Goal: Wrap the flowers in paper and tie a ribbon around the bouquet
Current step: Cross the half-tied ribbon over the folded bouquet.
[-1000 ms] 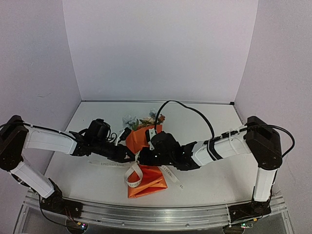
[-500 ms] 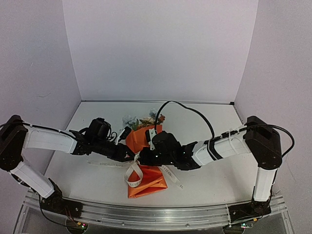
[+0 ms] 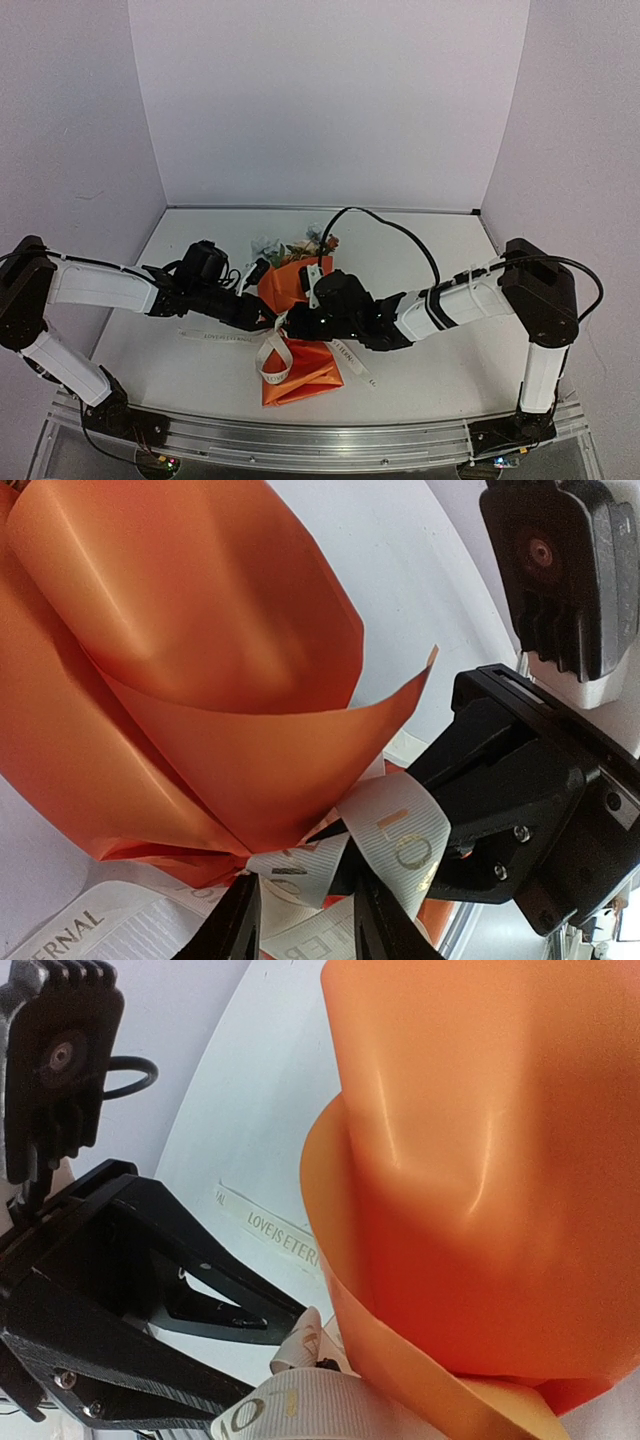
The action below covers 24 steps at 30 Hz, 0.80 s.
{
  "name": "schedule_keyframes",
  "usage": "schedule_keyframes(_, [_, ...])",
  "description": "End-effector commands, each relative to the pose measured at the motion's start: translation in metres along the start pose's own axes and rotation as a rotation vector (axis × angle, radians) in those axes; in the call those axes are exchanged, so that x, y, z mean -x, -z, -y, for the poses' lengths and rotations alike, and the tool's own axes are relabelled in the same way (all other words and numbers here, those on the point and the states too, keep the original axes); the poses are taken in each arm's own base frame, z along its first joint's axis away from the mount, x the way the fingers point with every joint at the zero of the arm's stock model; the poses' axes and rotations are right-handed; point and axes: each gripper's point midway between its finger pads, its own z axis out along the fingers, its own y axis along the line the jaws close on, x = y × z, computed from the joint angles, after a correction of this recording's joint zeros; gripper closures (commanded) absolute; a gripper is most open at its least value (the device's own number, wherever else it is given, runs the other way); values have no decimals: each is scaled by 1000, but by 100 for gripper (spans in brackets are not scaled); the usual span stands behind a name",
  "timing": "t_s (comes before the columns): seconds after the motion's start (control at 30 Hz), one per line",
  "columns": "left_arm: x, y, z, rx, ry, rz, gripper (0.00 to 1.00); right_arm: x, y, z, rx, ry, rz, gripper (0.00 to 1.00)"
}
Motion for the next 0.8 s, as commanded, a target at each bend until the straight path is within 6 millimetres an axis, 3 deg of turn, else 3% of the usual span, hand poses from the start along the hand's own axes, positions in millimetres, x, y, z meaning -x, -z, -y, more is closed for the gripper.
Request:
schedule_keyframes(0.0, [23, 2, -2, 49, -53, 58, 63, 0, 4, -41, 167, 31, 4, 100])
schedule_keyframes(0.47, [25, 1, 6, 9, -88, 44, 66, -6, 9, -48, 225, 60, -17, 100])
schedule_keyframes(0.77, [19, -2, 9, -20, -85, 17, 60, -2, 7, -52, 242, 95, -13, 100])
